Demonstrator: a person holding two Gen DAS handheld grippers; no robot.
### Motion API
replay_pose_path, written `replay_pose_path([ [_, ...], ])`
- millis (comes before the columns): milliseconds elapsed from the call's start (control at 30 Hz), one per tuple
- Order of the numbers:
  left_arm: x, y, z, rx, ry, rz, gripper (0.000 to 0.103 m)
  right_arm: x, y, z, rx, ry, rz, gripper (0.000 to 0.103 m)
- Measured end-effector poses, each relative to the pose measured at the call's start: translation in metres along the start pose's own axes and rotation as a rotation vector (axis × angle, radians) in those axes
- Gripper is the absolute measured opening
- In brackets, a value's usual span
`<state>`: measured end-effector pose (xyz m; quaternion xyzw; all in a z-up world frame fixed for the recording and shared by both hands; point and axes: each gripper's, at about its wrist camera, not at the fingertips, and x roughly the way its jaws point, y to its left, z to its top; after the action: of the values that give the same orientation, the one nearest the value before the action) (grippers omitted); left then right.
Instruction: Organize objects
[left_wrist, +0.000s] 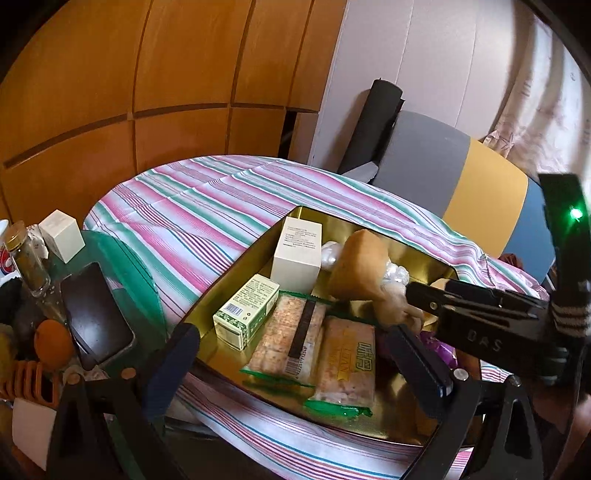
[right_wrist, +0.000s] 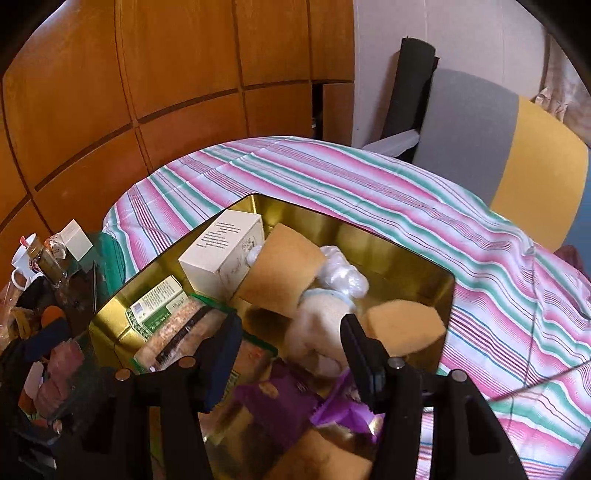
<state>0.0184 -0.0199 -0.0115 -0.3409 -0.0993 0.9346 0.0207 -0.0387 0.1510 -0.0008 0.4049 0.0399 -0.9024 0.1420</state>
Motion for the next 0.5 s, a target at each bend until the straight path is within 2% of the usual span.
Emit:
replay_pose_path([
  [233, -0.004, 0.000, 0.006, 0.030, -0.010, 0.077, 0.103, -0.013, -0.012, -0.013, 0.057, 0.011, -0.030, 0.059],
  [400, -0.006, 0.006, 0.012, 0.019, -0.021, 0.133, 0.103, -0.026, -0.016, -0.021, 0.081, -0.005, -0.090, 0.068],
  [433, -0.005, 0.008, 0.013, 0.001, -0.012, 0.140, 0.103, -0.030, -0.016, -0.022, 0.088, -0.018, -0.106, 0.073],
  [500, -0.006, 0.012, 0.014, -0.023, -0.001, 0.118, 0.103, -0.039, -0.017, -0.024, 0.107, -0.051, -0.160, 0.078],
])
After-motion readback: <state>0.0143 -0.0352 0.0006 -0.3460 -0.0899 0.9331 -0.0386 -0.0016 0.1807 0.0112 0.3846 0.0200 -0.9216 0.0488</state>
